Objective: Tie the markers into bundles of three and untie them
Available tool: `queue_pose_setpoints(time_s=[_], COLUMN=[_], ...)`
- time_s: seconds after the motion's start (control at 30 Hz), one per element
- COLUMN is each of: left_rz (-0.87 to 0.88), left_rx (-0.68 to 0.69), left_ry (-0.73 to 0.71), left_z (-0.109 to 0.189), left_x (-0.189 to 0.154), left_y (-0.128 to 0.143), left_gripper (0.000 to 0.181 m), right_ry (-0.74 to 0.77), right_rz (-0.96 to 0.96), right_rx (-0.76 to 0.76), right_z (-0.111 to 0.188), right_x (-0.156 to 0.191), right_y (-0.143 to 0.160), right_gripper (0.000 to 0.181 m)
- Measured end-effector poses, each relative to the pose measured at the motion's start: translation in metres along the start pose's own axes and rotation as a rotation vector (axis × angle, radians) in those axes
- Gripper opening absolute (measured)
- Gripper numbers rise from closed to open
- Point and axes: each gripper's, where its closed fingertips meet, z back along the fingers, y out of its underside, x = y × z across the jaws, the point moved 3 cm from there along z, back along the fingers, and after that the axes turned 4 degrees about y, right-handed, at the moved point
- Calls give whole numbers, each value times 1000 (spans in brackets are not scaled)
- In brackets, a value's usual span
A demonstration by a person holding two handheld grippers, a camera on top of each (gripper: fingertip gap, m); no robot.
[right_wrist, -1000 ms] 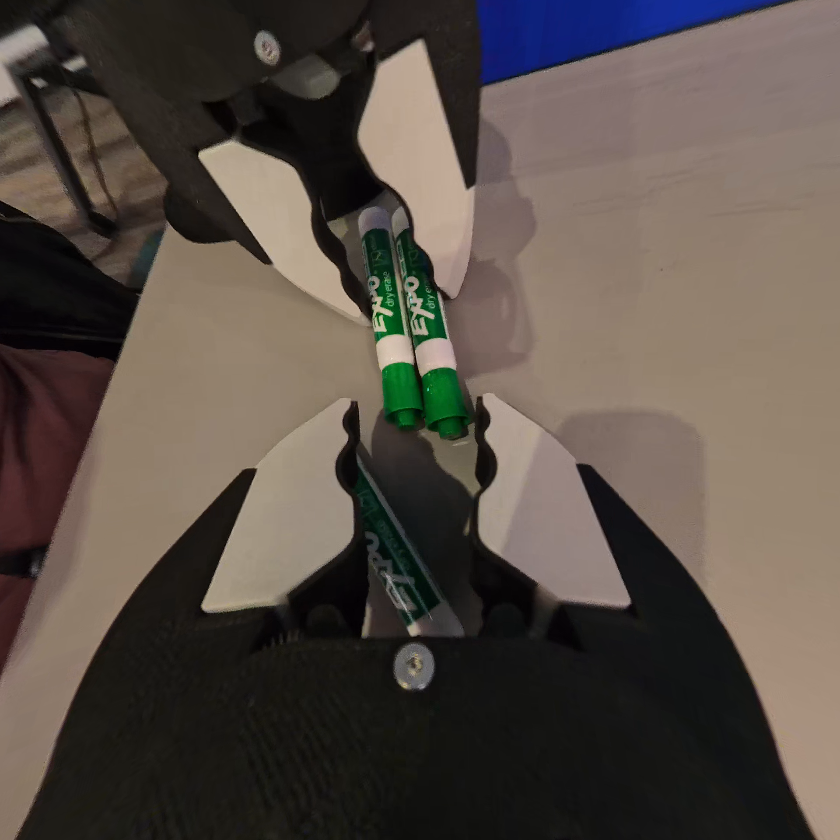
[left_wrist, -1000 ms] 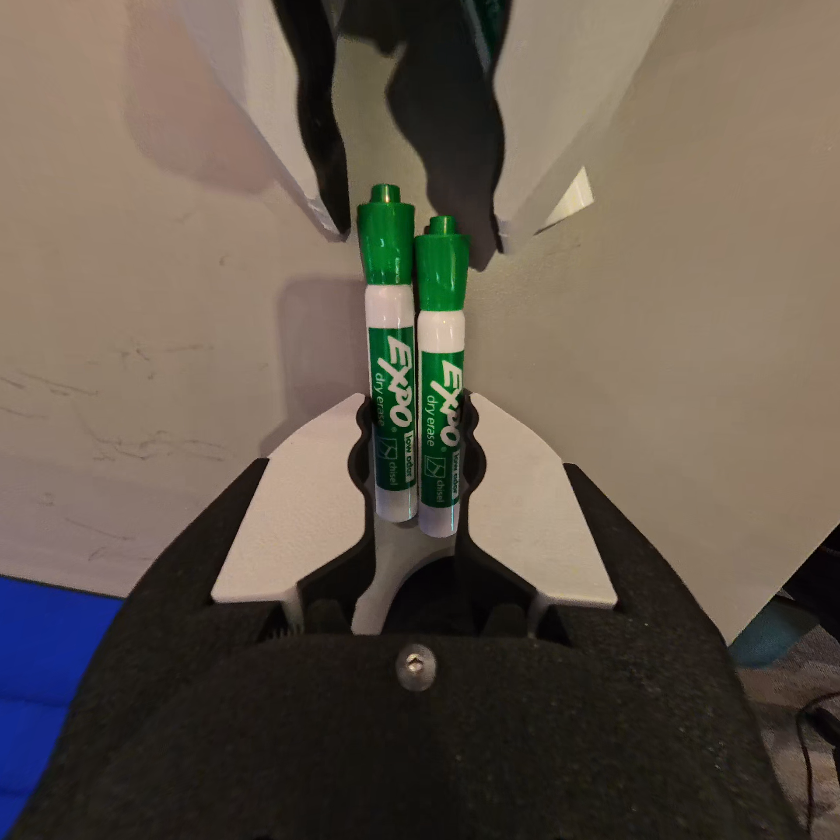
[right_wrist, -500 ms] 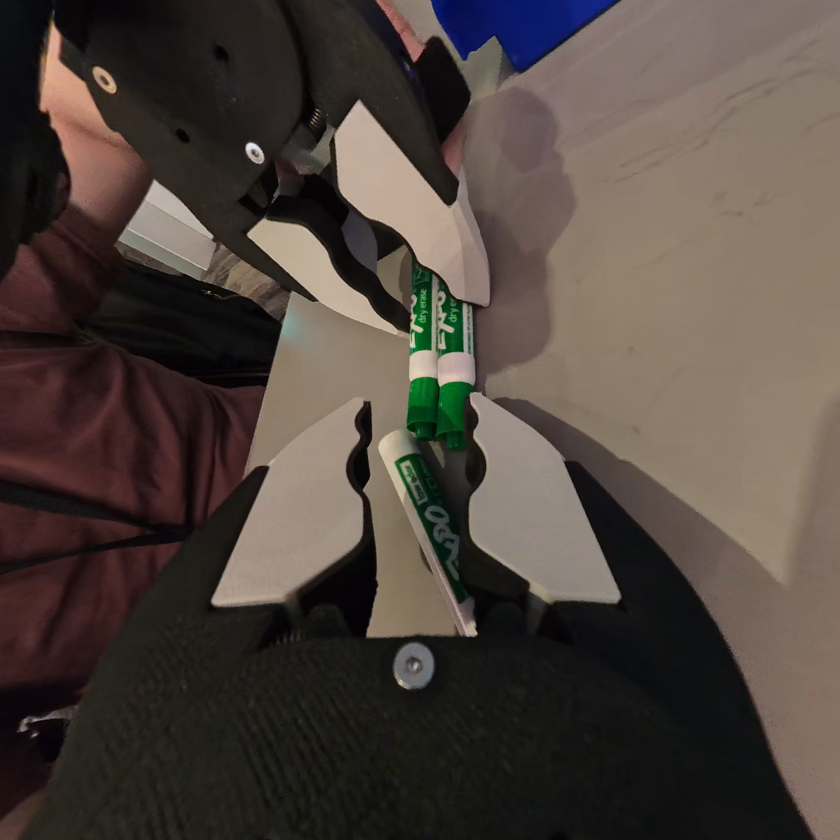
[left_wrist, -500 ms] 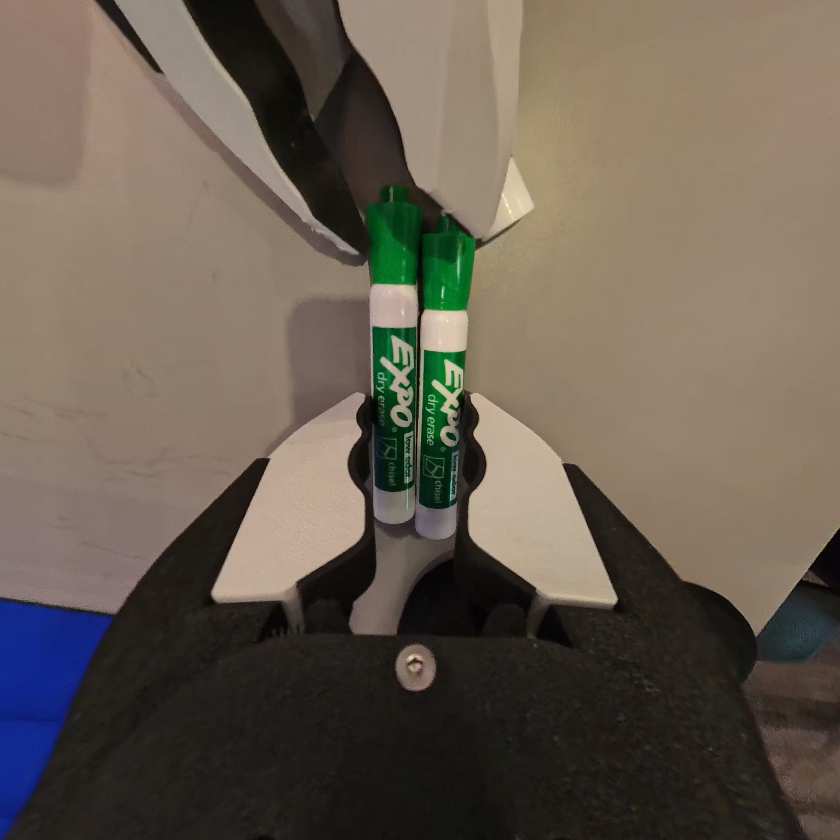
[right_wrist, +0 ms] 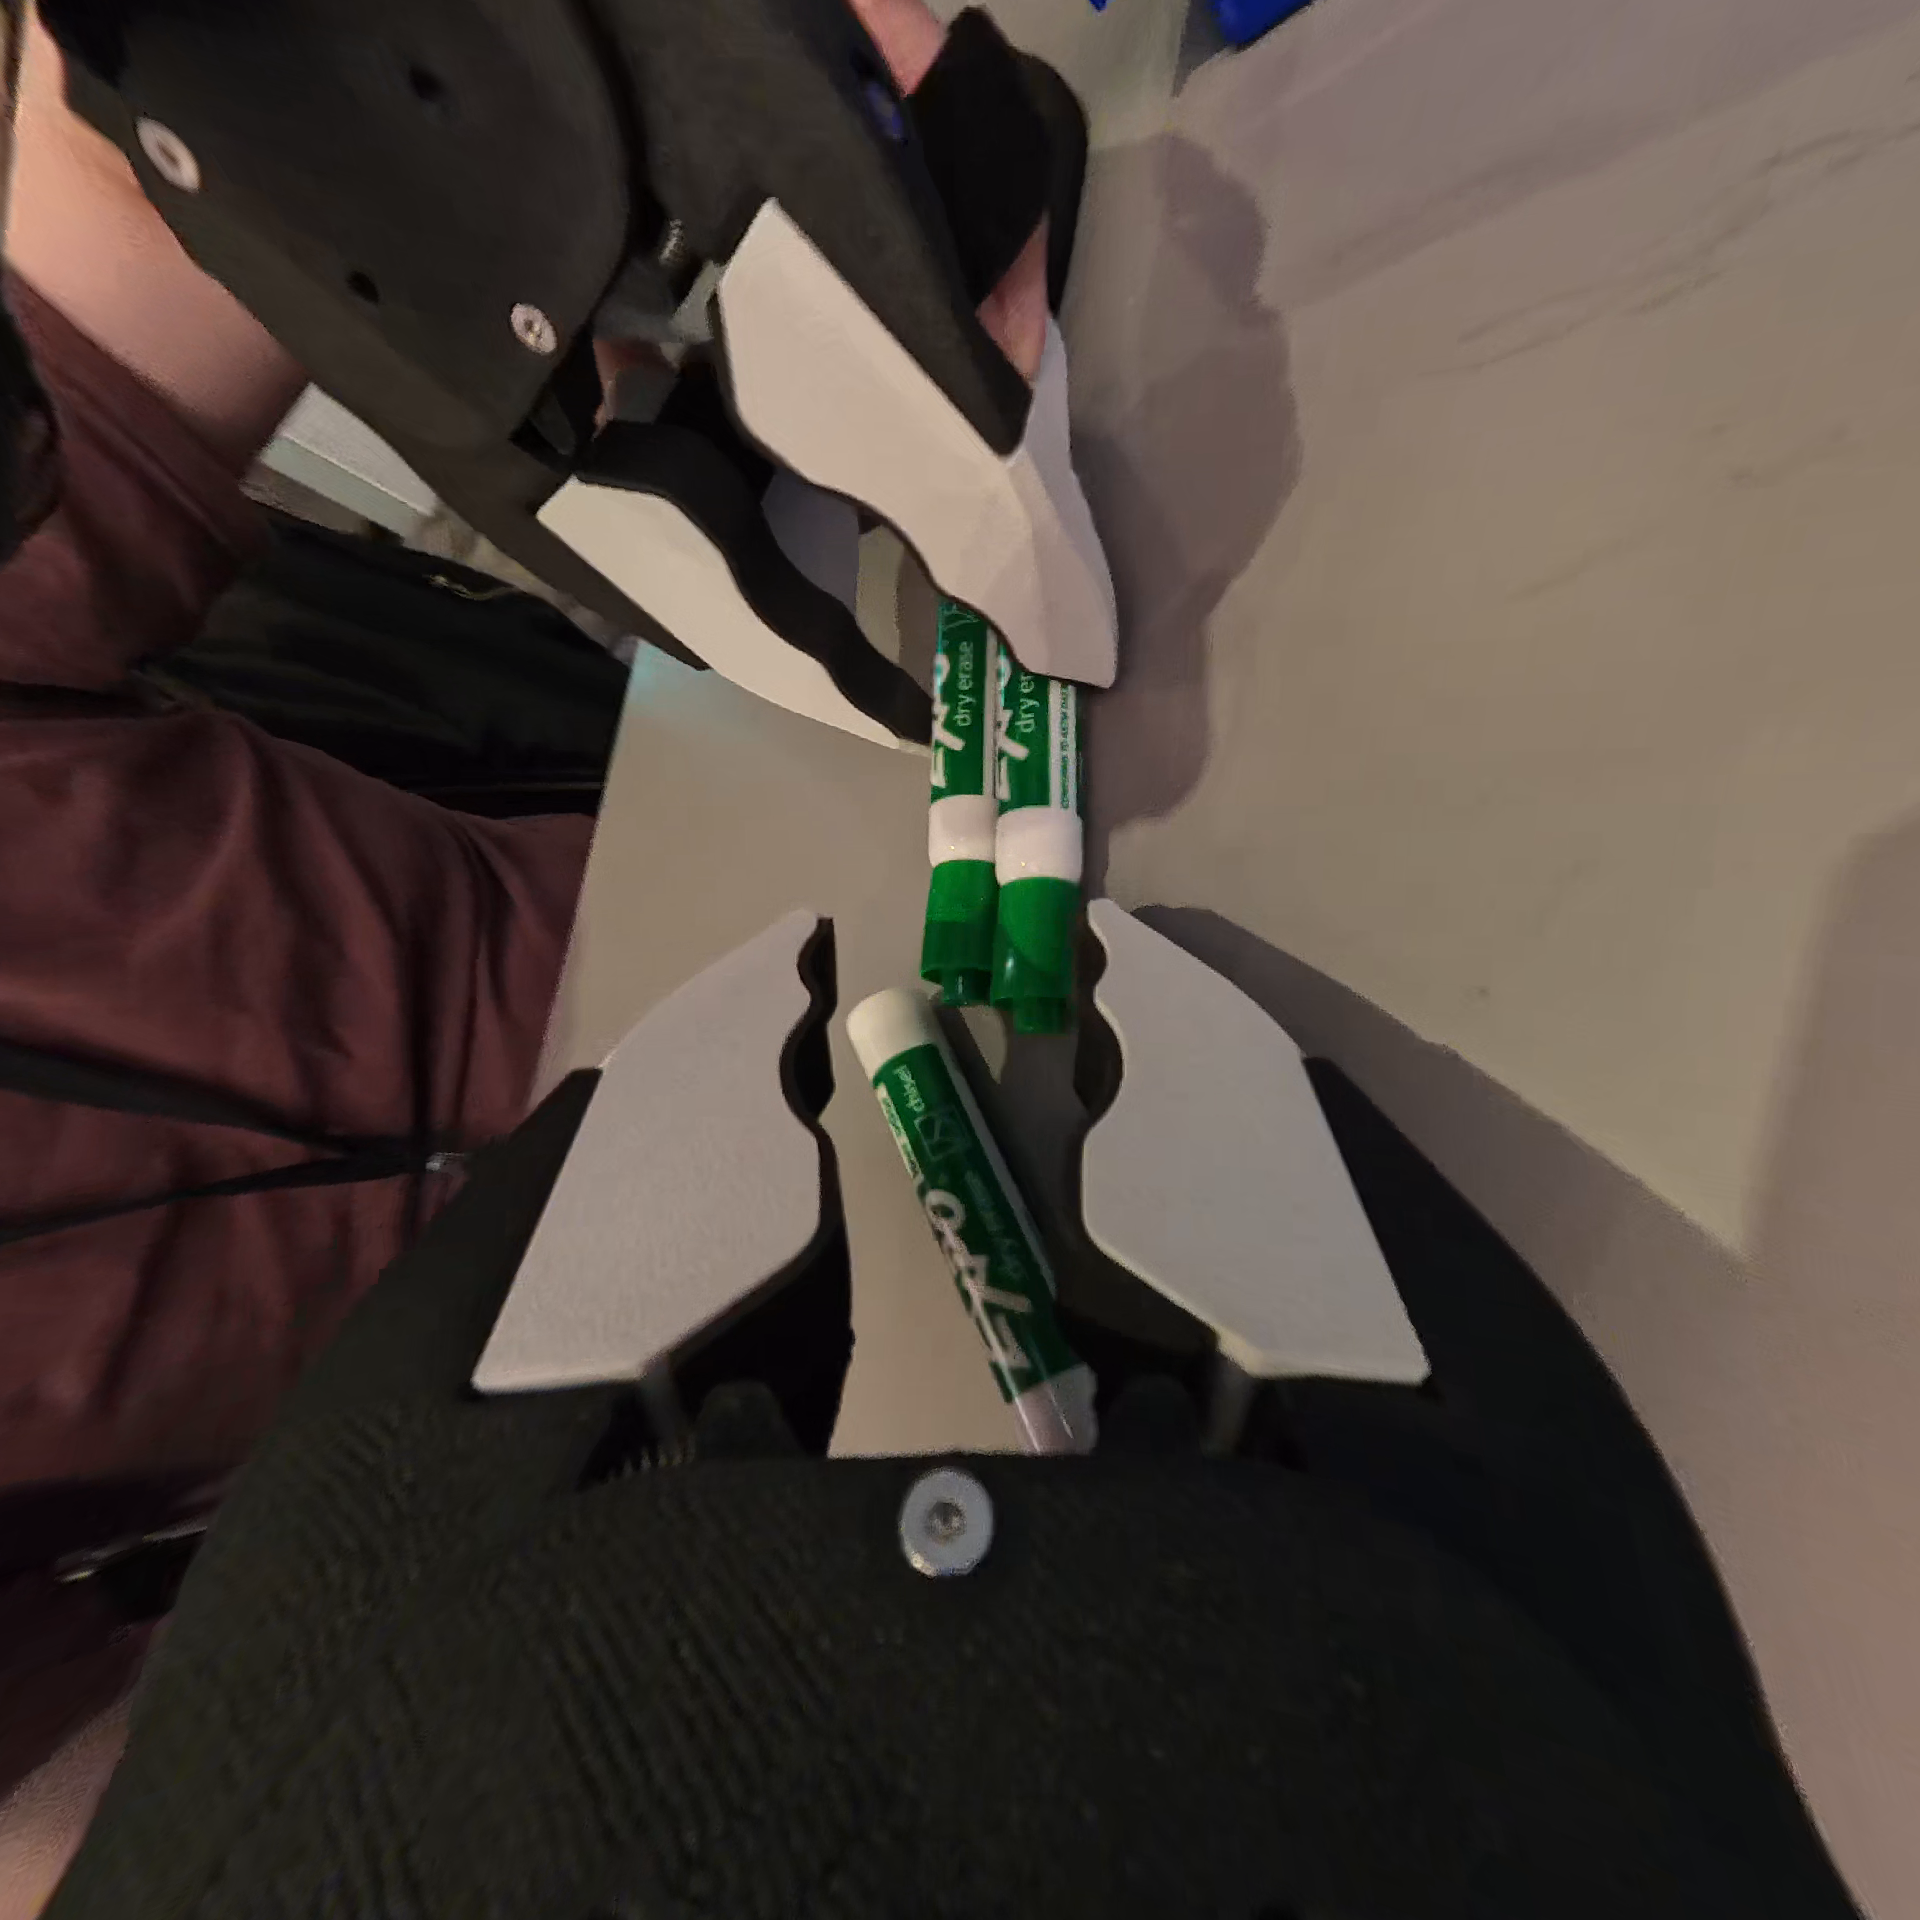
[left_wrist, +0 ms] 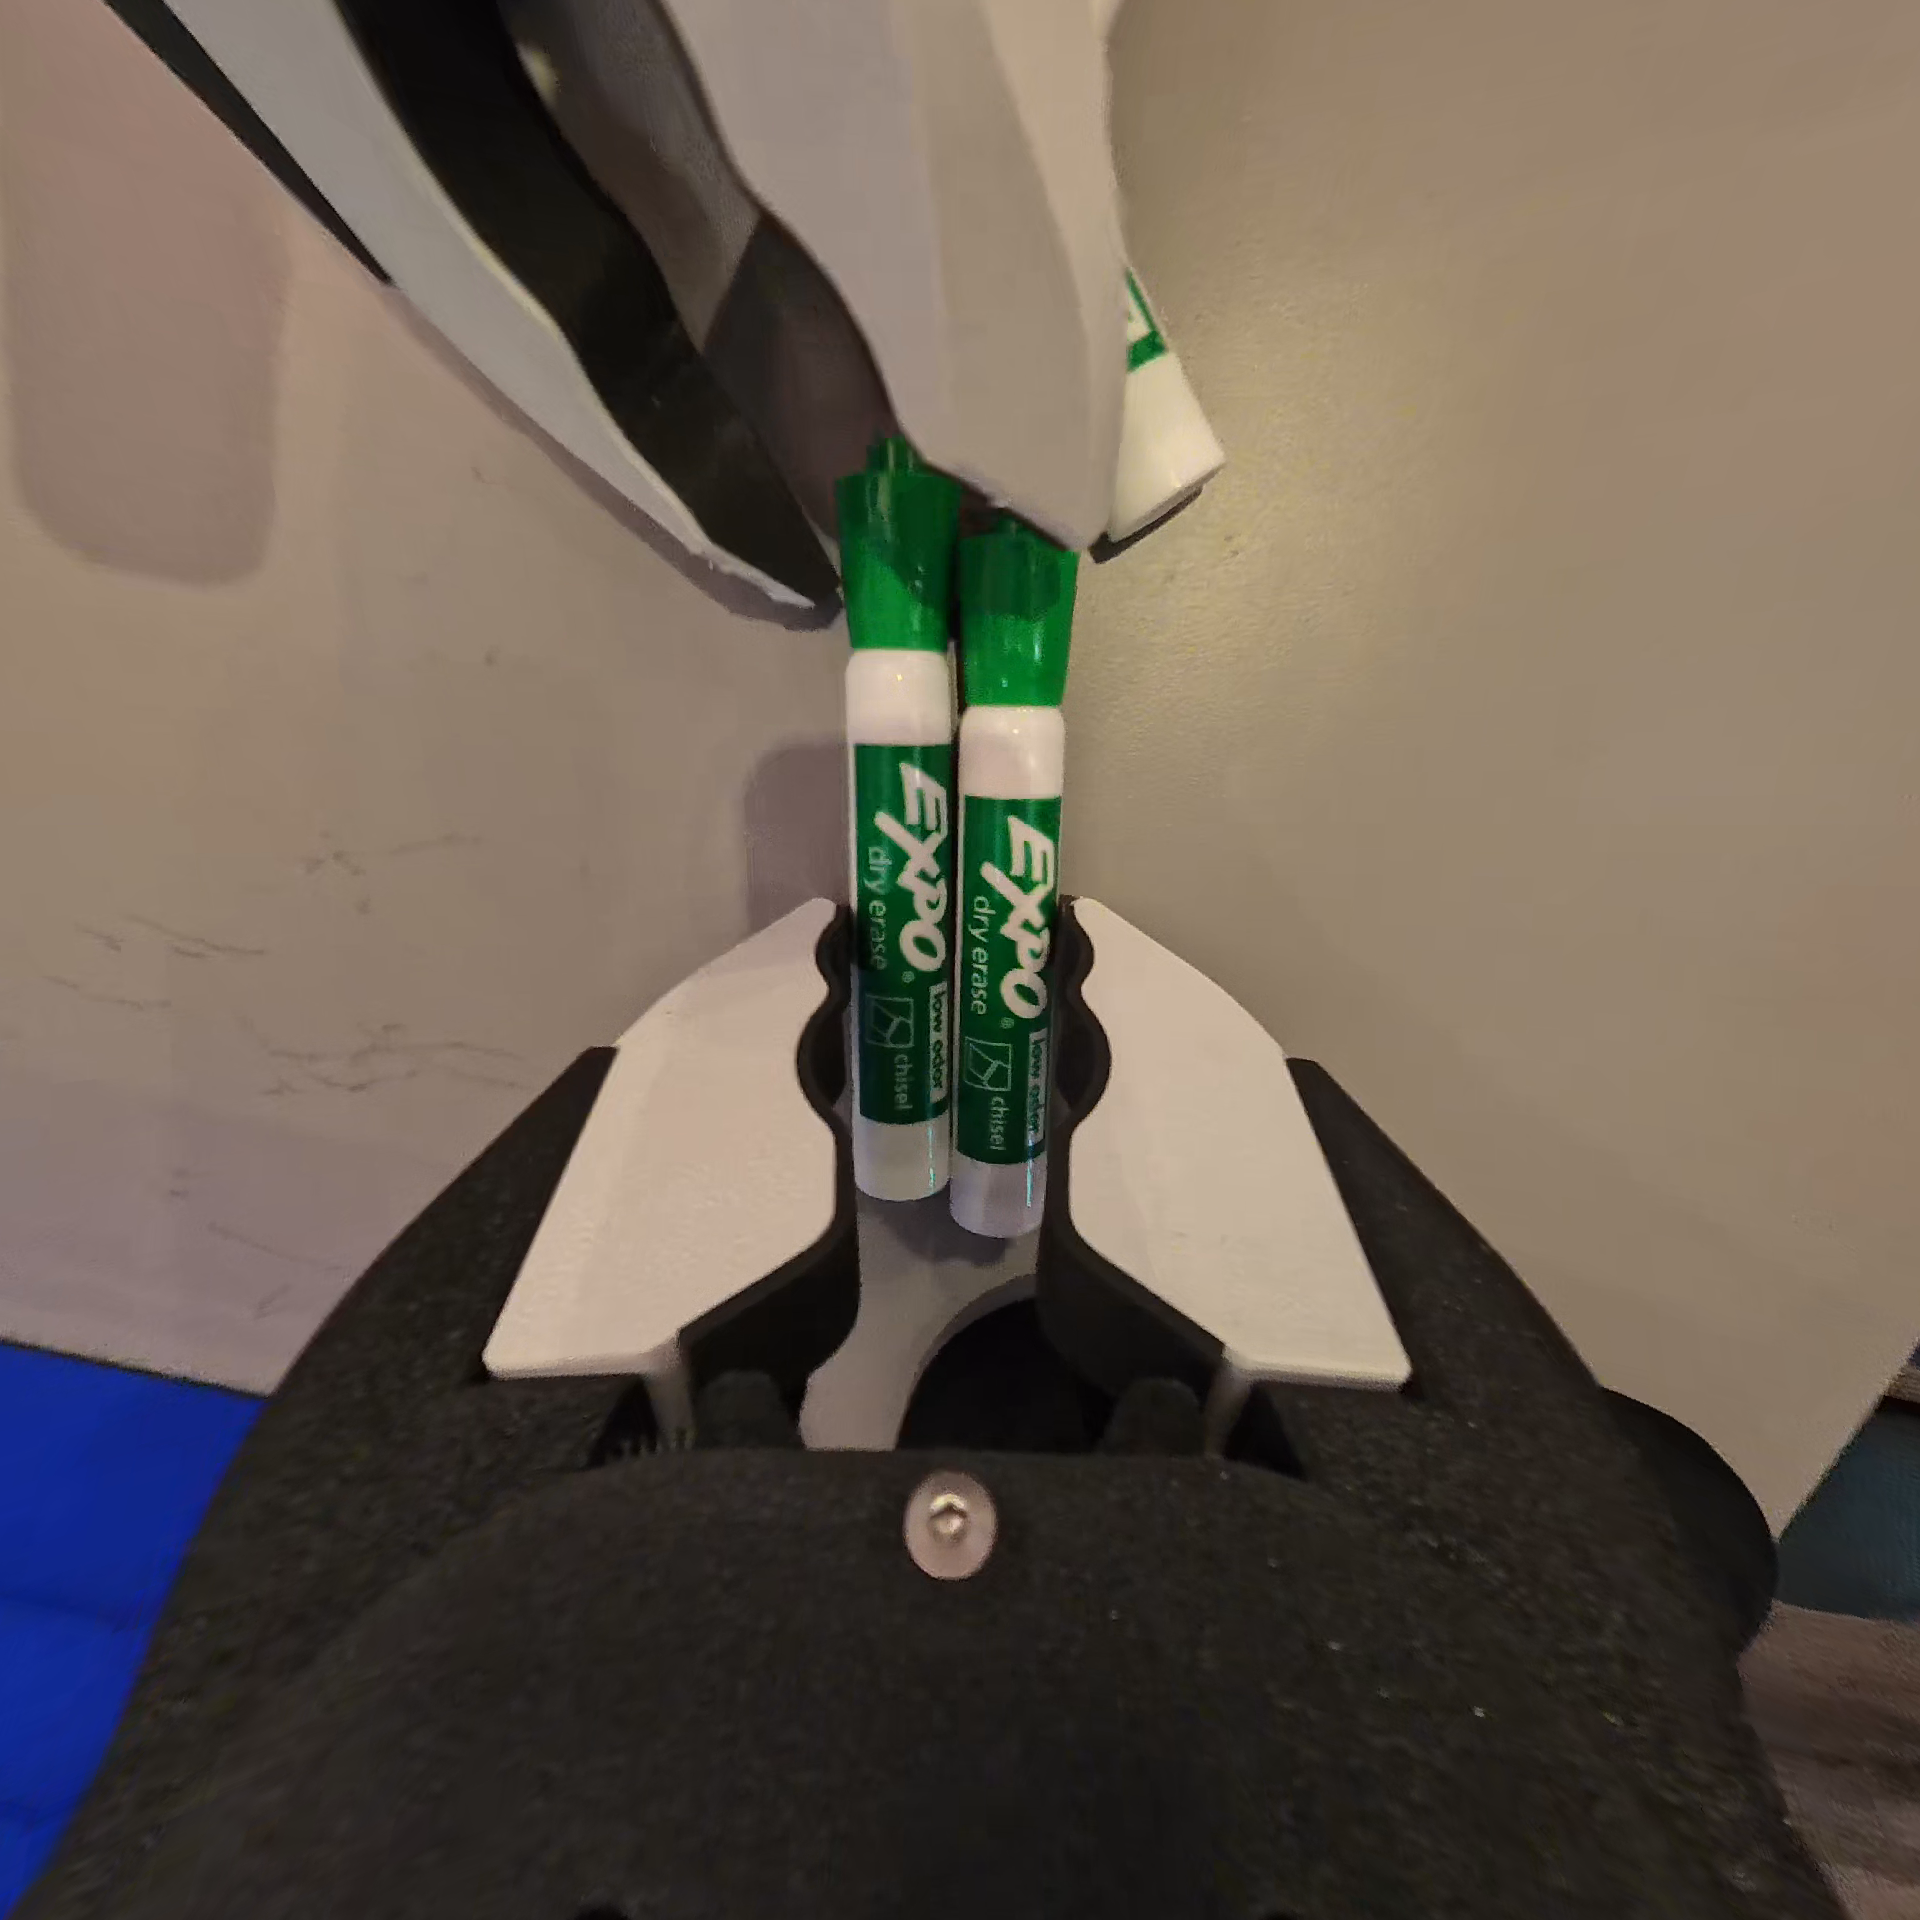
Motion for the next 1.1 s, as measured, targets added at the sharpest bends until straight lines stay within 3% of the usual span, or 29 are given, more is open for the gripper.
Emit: queue_pose_setpoints(time_s=[0.17, 0.27, 0.6, 0.8, 1.1], left_rz=[40, 49, 108, 118, 148], left_rx=[-32, -80, -181, -210, -241], left_ry=[53, 55, 32, 27, 20], left_z=[-2, -3, -4, -4, -6], left_x=[2, 4, 10, 12, 18], left_y=[-4, -4, -4, -5, -15], left_gripper=[38, 39, 47, 47, 47], right_ry=[232, 321, 357, 421, 417], right_rz=[225, 332, 358, 464, 461], right_rx=[-39, -42, 29, -16, -62], right_z=[7, 7, -3, 13, 32], right_x=[-8, -11, -14, -7, -2], right_y=[2, 2, 7, -4, -7], right_gripper=[38, 21, 21, 19, 19])
